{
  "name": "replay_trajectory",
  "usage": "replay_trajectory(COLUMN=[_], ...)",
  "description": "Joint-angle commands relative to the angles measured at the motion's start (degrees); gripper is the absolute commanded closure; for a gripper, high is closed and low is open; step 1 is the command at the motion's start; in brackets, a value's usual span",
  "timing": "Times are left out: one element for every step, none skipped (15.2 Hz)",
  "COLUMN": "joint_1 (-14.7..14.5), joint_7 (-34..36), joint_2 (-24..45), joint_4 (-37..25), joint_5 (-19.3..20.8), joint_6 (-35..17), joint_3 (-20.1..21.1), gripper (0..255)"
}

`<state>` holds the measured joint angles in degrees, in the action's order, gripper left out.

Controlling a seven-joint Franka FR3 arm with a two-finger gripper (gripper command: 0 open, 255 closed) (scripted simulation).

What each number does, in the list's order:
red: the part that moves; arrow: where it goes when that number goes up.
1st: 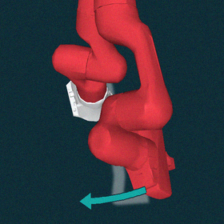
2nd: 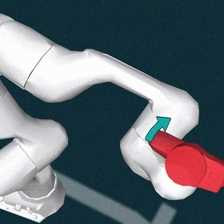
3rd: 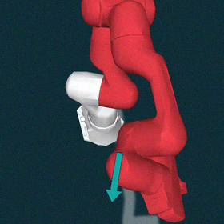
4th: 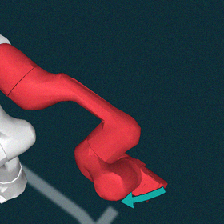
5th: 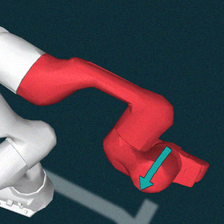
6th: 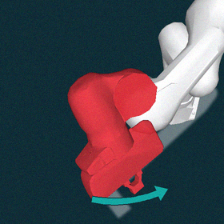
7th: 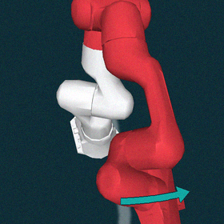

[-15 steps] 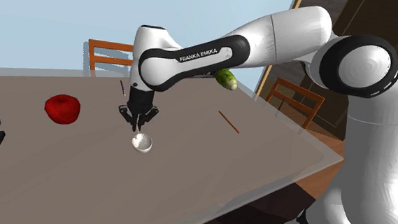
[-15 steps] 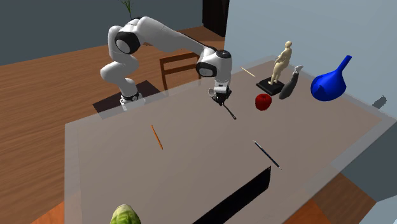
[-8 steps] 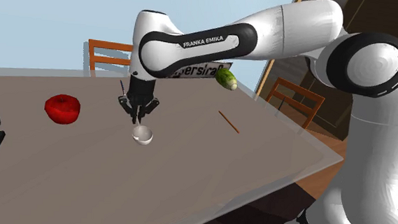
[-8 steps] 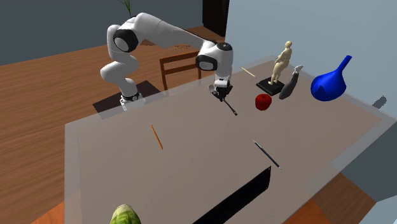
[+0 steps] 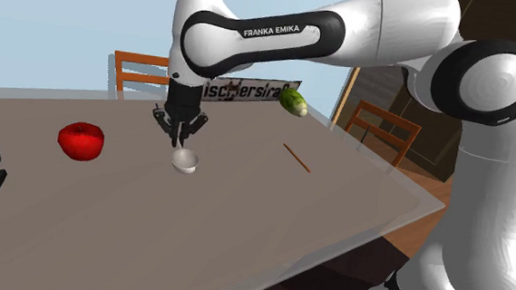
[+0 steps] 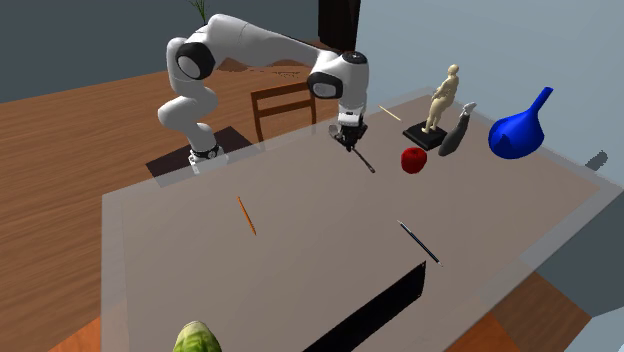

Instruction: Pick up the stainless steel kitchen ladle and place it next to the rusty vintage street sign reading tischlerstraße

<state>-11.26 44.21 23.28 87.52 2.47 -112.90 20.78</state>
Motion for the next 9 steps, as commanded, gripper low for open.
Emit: replay_trajectory(joint_1=[-0.1, -0.1, -0.1, -0.1, -0.2, -0.2, -0.2, -0.3, -0.3], joint_7=[0.1, 0.1, 0.1, 0.1, 0.2, 0.2, 0.2, 0.3, 0.3], joint_2=[-0.2, -0.3, -0.4, -0.5, -0.6, -0.6, -0.7, -0.7, -0.7], joint_4=[-1.3, -1.9, -2.6, -3.2, -3.9, -4.6, -5.3, -6.0, -6.8], joint_5=[-0.1, -0.1, -0.1, -0.2, -0.2, -0.2, -0.2, -0.2, -0.2], joint_6=[1.5, 2.3, 3.0, 3.7, 4.4, 5.2, 5.9, 6.7, 7.5], joint_3=[0.1, 0.1, 0.1, 0.1, 0.2, 0.2, 0.2, 0.2, 0.3], gripper=[255, 255, 255, 255, 255, 255, 255, 255, 255])
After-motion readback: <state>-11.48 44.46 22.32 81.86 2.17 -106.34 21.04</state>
